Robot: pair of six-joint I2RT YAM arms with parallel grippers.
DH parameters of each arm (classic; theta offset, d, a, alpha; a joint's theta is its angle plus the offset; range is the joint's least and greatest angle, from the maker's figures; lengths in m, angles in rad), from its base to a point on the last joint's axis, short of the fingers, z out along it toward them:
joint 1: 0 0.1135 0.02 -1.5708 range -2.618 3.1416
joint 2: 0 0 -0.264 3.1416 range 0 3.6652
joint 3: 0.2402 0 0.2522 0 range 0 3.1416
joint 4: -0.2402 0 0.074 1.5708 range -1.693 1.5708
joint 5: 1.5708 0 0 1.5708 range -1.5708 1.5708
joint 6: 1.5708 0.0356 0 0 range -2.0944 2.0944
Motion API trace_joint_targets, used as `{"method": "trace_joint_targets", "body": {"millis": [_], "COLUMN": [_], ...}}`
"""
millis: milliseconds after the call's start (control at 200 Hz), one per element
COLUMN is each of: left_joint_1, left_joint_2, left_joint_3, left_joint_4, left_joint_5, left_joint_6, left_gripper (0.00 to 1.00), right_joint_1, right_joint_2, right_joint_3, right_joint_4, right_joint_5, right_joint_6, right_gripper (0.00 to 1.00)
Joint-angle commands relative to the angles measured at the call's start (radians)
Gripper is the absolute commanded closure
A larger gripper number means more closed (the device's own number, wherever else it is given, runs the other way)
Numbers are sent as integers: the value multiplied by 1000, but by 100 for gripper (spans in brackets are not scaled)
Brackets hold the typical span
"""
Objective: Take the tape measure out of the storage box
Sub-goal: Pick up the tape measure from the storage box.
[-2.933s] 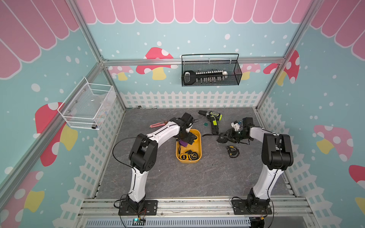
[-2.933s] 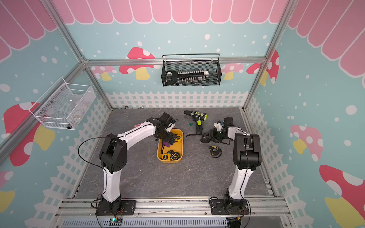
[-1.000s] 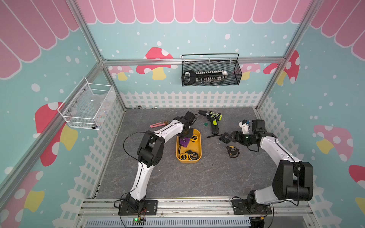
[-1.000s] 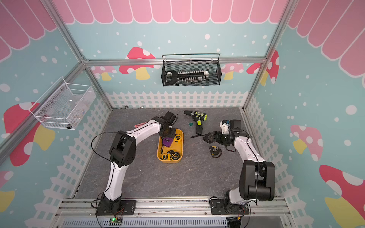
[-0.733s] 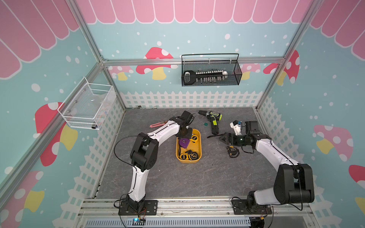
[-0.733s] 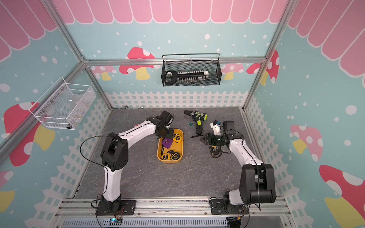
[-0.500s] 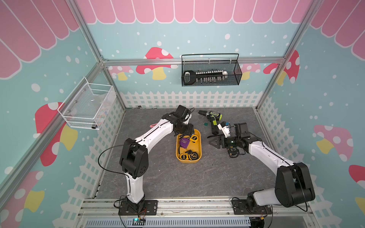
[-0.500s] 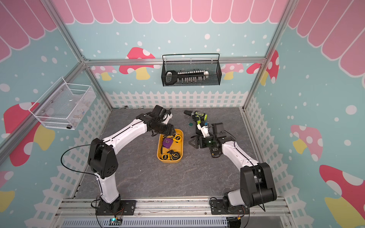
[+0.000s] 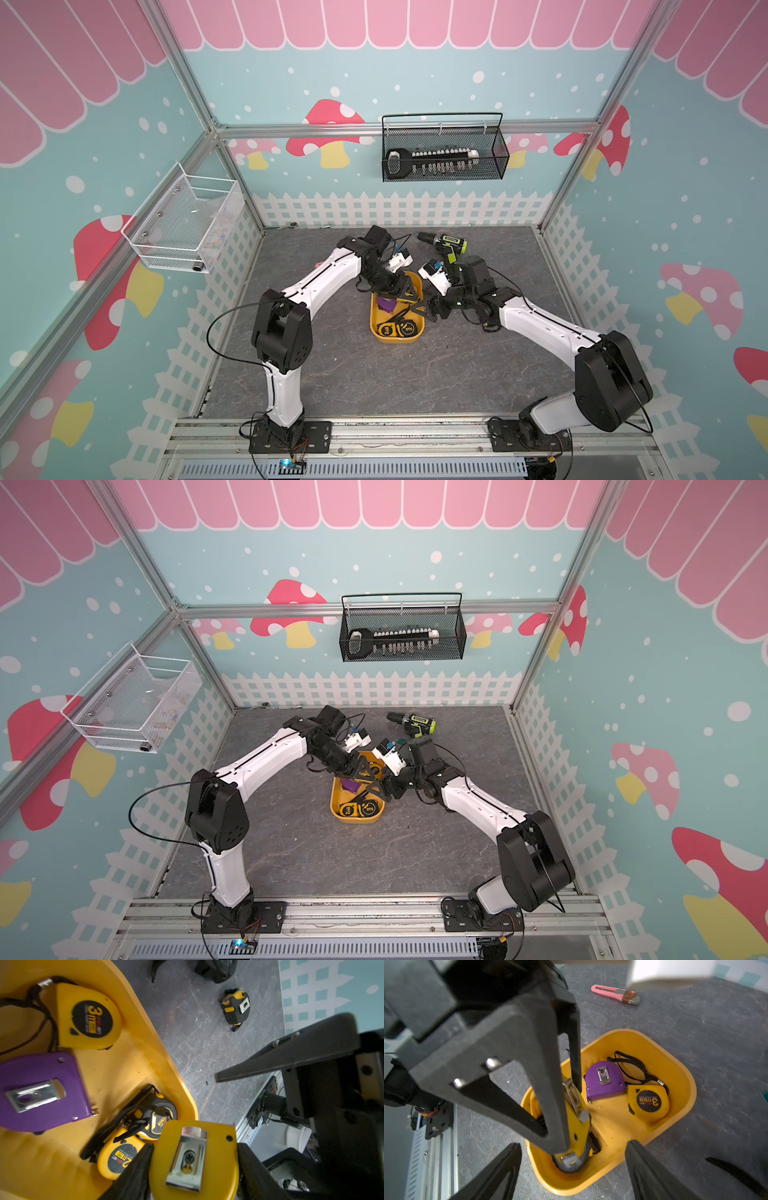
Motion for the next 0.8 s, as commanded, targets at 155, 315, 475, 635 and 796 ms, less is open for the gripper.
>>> {"method": "trace_joint_targets", "body": {"millis": [155,315,475,635,796], "left_joint_1": [5,5,5,10,24], "left_joint_2": [41,50,57,66,76], "left_joint_3": [39,56,78,93,153], "left_joint_4": [-79,-86,-92,-100,-92], "left_joint_5": [101,111,135,103,76], "left_joint_6": [36,33,27,14,-21], "left_gripper": [54,53,52,31,1], "right_joint_1": [44,55,65,68,68], "right_joint_2": [53,98,104,86,53], "right_joint_3": [42,81,84,63,11], "right_joint_4": [13,-24,-18,9,56], "right_joint_5": [79,54,53,94,124], "right_joint_6": [-113,-119,-119,-98,-39], "right_gripper": [25,41,58,73,76]}}
